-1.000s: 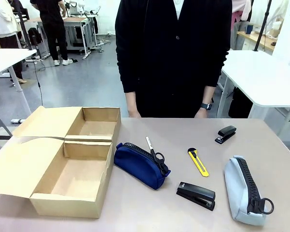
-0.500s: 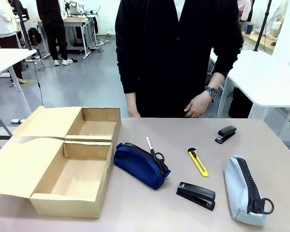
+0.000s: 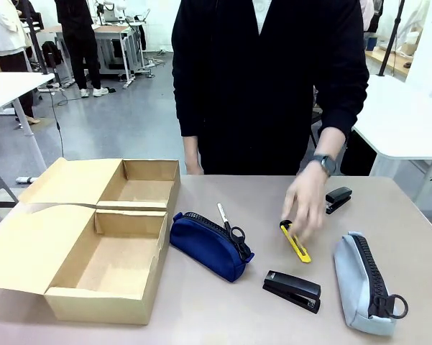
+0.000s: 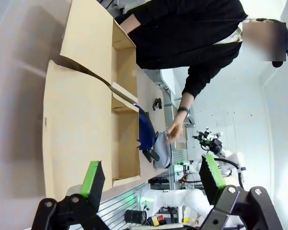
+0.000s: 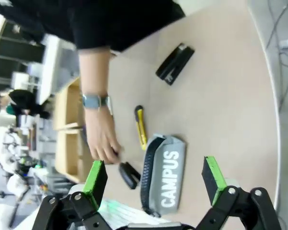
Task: Place items inside the box.
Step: Pick up a Pencil pouch or Stapler and place it inside the Mailer Box closest to the robot.
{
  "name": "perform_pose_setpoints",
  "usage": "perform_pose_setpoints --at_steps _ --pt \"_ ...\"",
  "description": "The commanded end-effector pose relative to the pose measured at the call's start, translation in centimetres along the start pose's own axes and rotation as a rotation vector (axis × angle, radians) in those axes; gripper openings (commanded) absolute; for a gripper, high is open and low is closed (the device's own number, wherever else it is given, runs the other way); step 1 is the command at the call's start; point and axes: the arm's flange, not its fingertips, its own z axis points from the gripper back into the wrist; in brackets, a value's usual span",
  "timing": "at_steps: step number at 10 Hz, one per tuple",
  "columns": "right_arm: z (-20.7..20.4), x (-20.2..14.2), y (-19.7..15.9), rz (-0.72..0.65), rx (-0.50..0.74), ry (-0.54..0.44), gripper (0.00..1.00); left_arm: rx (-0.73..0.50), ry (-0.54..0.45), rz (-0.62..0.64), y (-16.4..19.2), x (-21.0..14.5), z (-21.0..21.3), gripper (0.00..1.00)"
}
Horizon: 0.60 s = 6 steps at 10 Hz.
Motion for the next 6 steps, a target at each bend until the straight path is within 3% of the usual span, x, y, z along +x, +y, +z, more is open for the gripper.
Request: perform_pose_setpoints --at_steps 1,3,6 --pt "6.9 -1.0 -5.4 -0.169 0.091 -0.079 1.0 -0.024 -0.011 -0.022 -0.1 0.1 0.0 1.0" --pt "9.7 -4.4 -7.2 -0.177 0.117 -0.188 1.0 -0.024 -0.011 -0.022 -0.1 0.1 0.0 1.0" --pt "8.9 -4.7 -7.0 -0.149 0.094 -0.2 1.0 -0.024 -0.011 -0.022 -0.1 0.1 0.0 1.0"
